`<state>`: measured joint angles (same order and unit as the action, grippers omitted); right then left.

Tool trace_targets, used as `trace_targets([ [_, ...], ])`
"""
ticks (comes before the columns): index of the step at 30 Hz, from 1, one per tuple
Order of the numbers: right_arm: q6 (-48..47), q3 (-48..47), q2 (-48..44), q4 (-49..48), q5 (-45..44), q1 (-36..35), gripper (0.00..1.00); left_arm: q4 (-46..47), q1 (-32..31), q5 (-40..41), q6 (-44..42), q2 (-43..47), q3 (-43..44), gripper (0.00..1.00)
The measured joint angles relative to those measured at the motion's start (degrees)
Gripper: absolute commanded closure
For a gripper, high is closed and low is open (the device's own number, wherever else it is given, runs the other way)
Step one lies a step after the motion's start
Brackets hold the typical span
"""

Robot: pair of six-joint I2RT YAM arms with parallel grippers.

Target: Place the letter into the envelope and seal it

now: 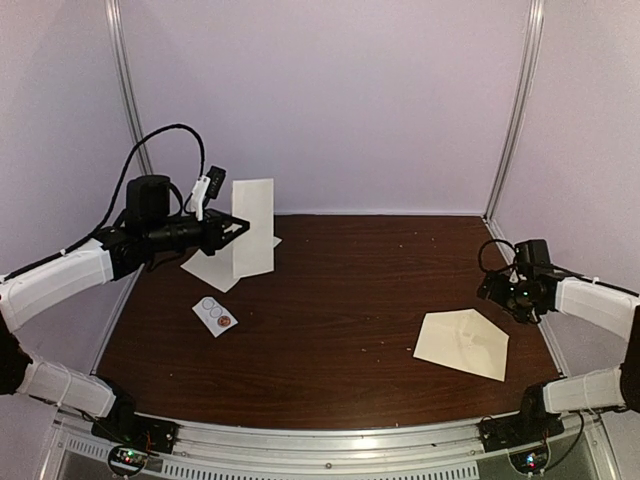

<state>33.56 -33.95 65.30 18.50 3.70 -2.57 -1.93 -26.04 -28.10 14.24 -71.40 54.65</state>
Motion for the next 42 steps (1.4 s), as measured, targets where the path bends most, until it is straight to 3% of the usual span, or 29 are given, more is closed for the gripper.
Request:
trace_targets([
  [14, 0.2, 7.5, 1.5, 1.8, 5.9, 3.3, 0.03, 0.6, 0.0, -1.0, 0.5, -0.3, 0.0, 1.00],
  [21, 3.1, 10.8, -4.0, 1.4, 10.3, 3.0, 0.05, 0.6, 0.0, -1.4, 0.7, -0.3, 0.0, 1.00],
  [29, 9.2, 13.2, -10.4, 5.0, 14.9, -4.4, 0.09, 0.9, 0.0, -1.8, 0.9, -1.0, 0.0, 1.00],
  [32, 13.0, 13.6, -11.3, 5.6, 15.6, -9.8, 0.16, 1.0, 0.0, -1.9, 0.9, -1.0, 0.0, 1.00],
  [35, 15.1, 13.6, -10.6, 5.3, 15.7, -16.2, 0.27, 1.0, 0.0, -2.1, 0.9, -1.0, 0.0, 1.00],
  [42, 15.5, 9.8, -3.8, 5.5, 12.7, -20.7, 0.31, 1.0, 0.0, -2.4, 1.0, -1.0, 0.0, 1.00],
])
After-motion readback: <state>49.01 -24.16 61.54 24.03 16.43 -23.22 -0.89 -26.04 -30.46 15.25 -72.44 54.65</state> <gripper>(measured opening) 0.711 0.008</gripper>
